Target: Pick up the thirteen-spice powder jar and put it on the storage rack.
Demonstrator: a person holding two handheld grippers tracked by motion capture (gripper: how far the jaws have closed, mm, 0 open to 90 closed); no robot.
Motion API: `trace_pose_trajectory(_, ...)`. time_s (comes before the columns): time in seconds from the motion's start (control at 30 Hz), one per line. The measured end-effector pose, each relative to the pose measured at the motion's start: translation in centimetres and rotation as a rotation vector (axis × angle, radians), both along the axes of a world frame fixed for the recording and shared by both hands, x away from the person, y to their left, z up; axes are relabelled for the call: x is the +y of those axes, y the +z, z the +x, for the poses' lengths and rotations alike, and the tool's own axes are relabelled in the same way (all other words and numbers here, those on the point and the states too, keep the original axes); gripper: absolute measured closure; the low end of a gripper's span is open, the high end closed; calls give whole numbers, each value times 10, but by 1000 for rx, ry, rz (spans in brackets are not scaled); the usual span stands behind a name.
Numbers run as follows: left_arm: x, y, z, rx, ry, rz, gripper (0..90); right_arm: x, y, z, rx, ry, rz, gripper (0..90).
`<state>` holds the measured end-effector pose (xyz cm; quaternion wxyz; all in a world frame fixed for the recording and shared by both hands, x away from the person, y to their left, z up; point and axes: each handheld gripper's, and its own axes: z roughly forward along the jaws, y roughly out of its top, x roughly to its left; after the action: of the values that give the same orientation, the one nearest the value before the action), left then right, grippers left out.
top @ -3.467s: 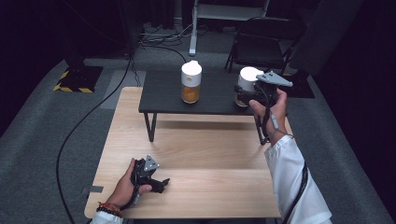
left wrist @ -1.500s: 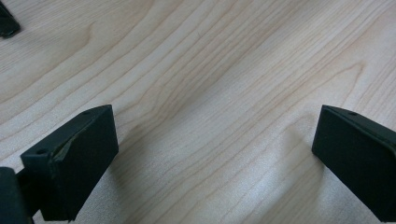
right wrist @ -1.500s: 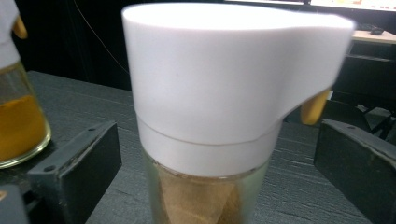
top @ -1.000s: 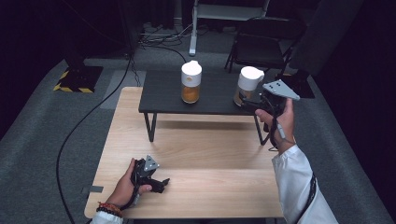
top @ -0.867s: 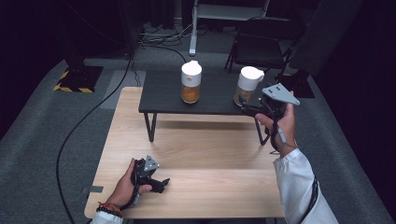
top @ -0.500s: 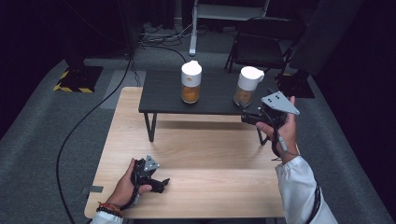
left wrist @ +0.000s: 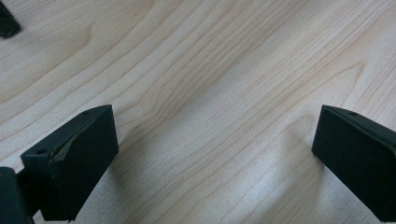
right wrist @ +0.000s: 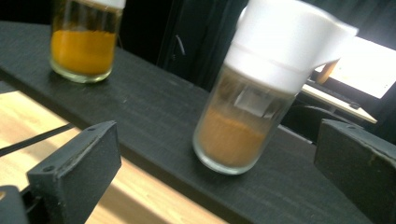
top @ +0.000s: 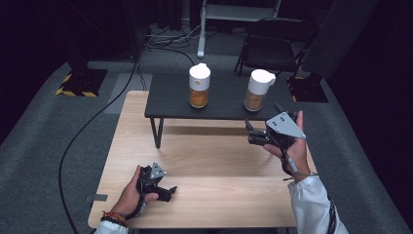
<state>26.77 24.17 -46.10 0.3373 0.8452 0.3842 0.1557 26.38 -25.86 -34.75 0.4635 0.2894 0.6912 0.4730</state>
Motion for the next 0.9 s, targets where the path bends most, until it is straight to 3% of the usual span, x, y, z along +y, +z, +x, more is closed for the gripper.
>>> trace_pose_trajectory(0.9, 0, 0, 0, 0, 0, 0, 0, -1, -54, -19, 48, 74, -122, 3)
